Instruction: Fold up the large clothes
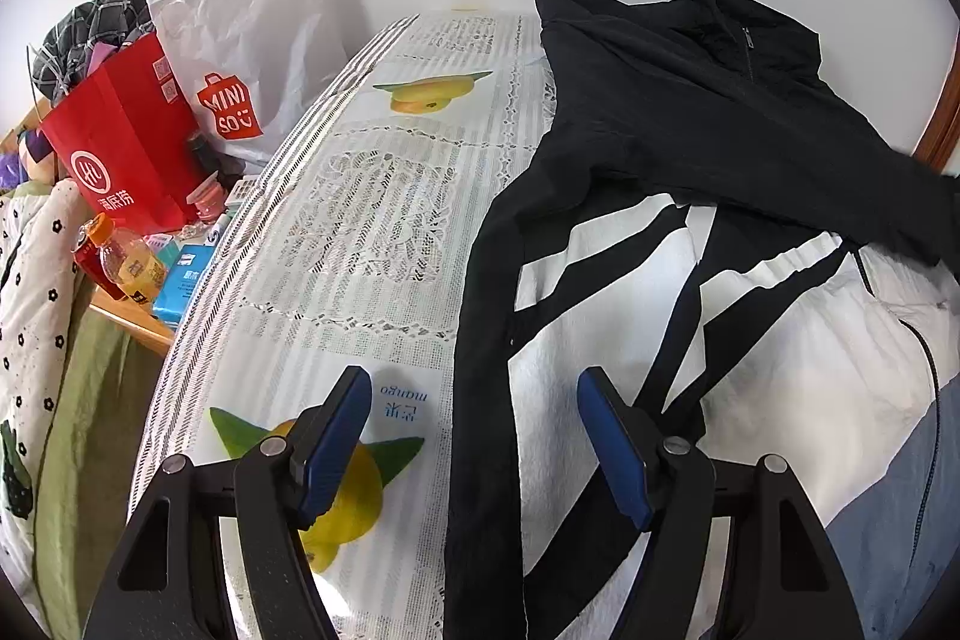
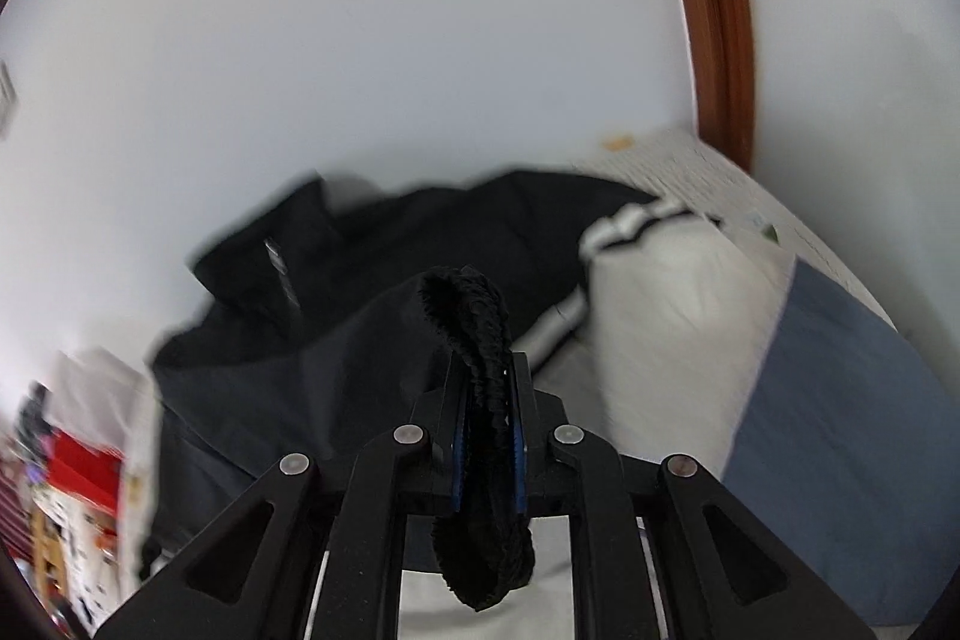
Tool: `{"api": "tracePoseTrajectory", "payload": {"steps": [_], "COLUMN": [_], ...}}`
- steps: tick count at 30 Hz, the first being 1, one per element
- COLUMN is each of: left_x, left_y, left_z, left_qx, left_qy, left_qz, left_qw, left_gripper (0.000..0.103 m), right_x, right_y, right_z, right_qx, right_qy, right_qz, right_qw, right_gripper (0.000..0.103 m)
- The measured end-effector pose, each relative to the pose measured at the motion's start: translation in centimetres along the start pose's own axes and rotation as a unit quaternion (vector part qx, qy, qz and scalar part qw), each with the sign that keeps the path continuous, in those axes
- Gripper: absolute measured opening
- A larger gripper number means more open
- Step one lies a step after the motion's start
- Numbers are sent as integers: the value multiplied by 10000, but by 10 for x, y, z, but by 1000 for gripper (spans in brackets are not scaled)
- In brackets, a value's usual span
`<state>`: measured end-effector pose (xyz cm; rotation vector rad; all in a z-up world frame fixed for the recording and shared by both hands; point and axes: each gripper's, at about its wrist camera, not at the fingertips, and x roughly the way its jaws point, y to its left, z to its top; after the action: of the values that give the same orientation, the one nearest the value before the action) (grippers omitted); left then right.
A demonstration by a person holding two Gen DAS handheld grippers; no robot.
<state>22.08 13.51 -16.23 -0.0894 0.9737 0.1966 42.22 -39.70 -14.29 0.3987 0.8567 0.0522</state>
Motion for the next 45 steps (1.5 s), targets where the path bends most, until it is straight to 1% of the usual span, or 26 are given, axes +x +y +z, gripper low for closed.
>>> {"api": "tracePoseTrajectory", "payload": {"steps": [3, 4, 7, 9, 10, 11, 12, 13, 15, 16, 17, 19, 20, 21, 22, 23, 26, 29, 32, 34, 36, 38, 40, 41, 43, 45], "left_x": [-5, -7, -12, -16, -17, -17, -18, -19, -22, -23, -25, -29, -32, -34, -37, -39, -44, -52, -62, -67, -73, -77, -80, -81, -84, -85], "left_y": [0, 0, -2, -2, -3, -4, -5, -6, -9, -11, -12, -15, -16, -17, -18, -19, -20, -20, -24, -28, -35, -43, -50, -55, -65, -74], "left_z": [0, 0, 0, 0, 0, 1, 1, 1, 2, 2, 3, 3, 3, 3, 3, 3, 3, 3, 3, 2, 1, -1, -2, -4, -7, -10], "left_qx": [-5, -4, 27, 40, 42, 44, 51, 61, 103, 123, 135, 146, 163, 174, 186, 190, 175, 138, 138, 162, 200, 212, 212, 190, 175, 164], "left_qy": [-24, -39, -96, -131, -139, -144, -149, -160, -191, -208, -222, -250, -283, -317, -363, -380, -401, -497, -578, -612, -630, -605, -572, -562, -545, -497], "left_qz": [-67, -95, -102, -139, -147, -153, -164, -180, -215, -223, -233, -231, -211, -198, -205, -211, -271, -289, -389, -429, -501, -652, -719, -725, -771, -855], "left_qw": [10000, 9999, 9999, 9998, 9998, 9998, 9997, 9997, 9995, 9995, 9994, 9993, 9992, 9991, 9990, 9989, 9987, 9983, 9975, 9971, 9965, 9958, 9955, 9956, 9954, 9950], "left_gripper": [69, 69, 69, 69, 69, 69, 69, 69, 69, 69, 69, 69, 69, 69, 69, 69, 69, 69, 69, 69, 69, 69, 69, 69, 70, 71], "right_x": [21, 24, 18, 3, -7, -17, -24, -28, -20, -13, -1, 18, 31, 39, 46, 47, 29, -6, -42, -64, -88, -104, -118, -124, -134, -142], "right_y": [-5, -6, -3, 1, 4, 7, 11, 15, 24, 26, 29, 30, 27, 25, 20, 17, 14, 13, 8, -4, -25, -52, -85, -102, -133, -162], "right_z": [-6, -7, -9, -12, -14, -17, -21, -25, -38, -43, -50, -59, -63, -65, -67, -67, -65, -65, -71, -77, -82, -84, -88, -93, -103, -117], "right_qx": [-377, -519, -917, -1144, -1221, -1276, -1341, -1422, -1657, -1739, -1875, -2012, -1988, -1937, -1831, -1761, -1540, -1357, -1413, -1480, -1403, -1247, -1069, -980, -863, -788], "right_qy": [174, 204, 101, -201, -367, -555, -703, -756, -561, -430, -242, -23, 144, 259, 383, 391, 263, 78, -114, -241, -411, -422, -396, -344, -219, -59], "right_qz": [-285, -408, -756, -786, -710, -637, -565, -481, -331, -336, -404, -663, -873, -986, -1052, -1042, -967, -629, -544, -678, -970, -1095, -1248, -1400, -1642, -1773], "right_qw": [9987, 9976, 9929, 9901, 9893, 9882, 9869, 9858, 9840, 9833, 9811, 9773, 9760, 9758, 9767, 9781, 9830, 9887, 9884, 9864, 9845, 9852, 9856, 9847, 9824, 9810], "right_gripper": [16, 18, 19, 30, 43, 53, 54, 54, 54, 54, 53, 53, 53, 52, 52, 52, 52, 52, 53, 53, 58, 76, 78, 78, 78, 78]}}
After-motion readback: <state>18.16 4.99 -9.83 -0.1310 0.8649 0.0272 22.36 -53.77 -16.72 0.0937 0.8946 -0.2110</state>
